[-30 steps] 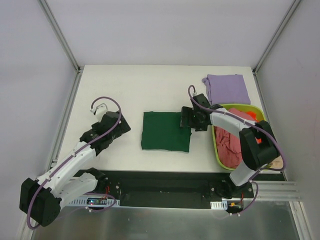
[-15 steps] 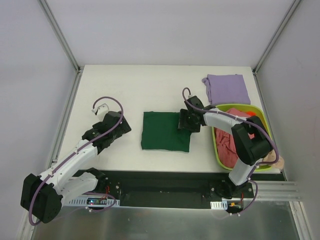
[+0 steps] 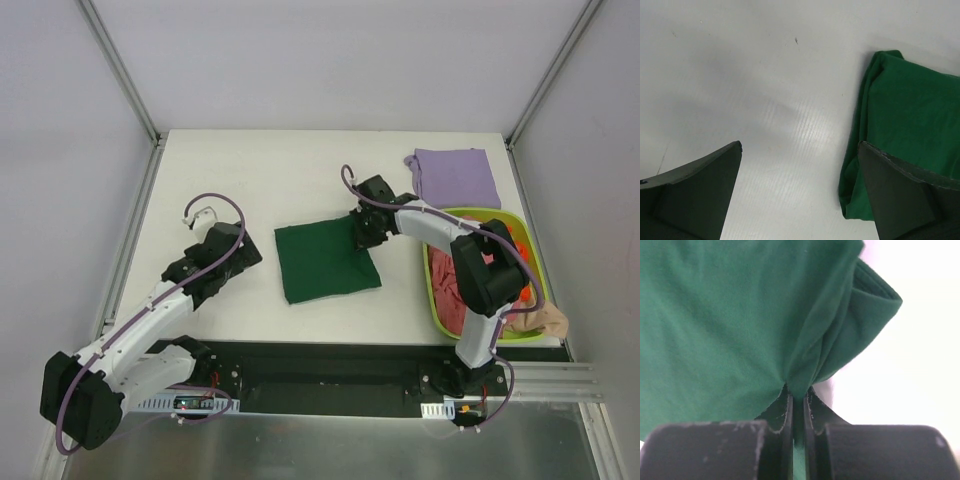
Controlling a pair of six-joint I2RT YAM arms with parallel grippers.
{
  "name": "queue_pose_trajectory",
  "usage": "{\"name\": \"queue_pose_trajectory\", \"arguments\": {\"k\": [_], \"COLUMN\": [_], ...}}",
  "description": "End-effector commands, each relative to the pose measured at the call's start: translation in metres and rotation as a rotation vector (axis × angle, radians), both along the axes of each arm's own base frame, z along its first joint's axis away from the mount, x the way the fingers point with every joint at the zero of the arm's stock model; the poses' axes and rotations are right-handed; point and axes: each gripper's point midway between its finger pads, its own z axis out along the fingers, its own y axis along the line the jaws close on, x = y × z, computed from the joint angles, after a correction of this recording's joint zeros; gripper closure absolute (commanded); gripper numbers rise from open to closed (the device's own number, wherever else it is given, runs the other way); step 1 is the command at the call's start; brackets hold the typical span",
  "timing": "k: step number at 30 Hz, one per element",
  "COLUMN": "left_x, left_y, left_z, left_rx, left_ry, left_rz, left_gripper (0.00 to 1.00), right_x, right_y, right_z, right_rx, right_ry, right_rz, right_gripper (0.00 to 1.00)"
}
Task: Fold and stack the t-shirts
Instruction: Put the neatly folded tshirt into the corner of the board with the right arm
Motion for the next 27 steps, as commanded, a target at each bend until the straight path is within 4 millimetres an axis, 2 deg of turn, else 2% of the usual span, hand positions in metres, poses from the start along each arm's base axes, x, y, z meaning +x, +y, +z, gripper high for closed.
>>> {"name": "queue_pose_trajectory", "arguments": {"k": [1,3,7,15,20,22,27], "left_x": [0.002,0.002,0.003,0.005,0.008,0.011,0.022], "left_y": [0.007,0.011,0.016,0.028,0.031,0.031,0.028], "left_z": [0.013,0.015,0.019,0.019,0.020,0.022,0.033], "left_rx": [0.010,0.018,0.032,0.077,0.099,0.117,0.146], "left_ry": [-0.055,-0.070,-0.090,-0.104,-0.104,-0.099,-0.100], "left_rz": [0.010,0.025,0.042,0.095,0.106,0.097,0.087], "left_gripper": [0.01,0.01,0.01,0.01,0.01,0.01,0.01], "right_x": [0.031,0.048,0.088,0.153,0.193,0.207,0.231], "right_y": [0.010,0.005,-0.017,-0.086,-0.125,-0.140,-0.156], "right_z": [0.034,0.044,0.072,0.119,0.149,0.161,0.190], "right_rx": [-0.038,-0.093,-0.256,-0.649,-0.756,-0.802,-0.908], "right_ry": [-0.133,-0.204,-0.346,-0.516,-0.604,-0.629,-0.713], "right_rz": [0.198,0.219,0.211,0.192,0.141,0.119,0.083], "right_gripper": [1.00,0.99,1.00,1.00,1.00,1.00,1.00]}}
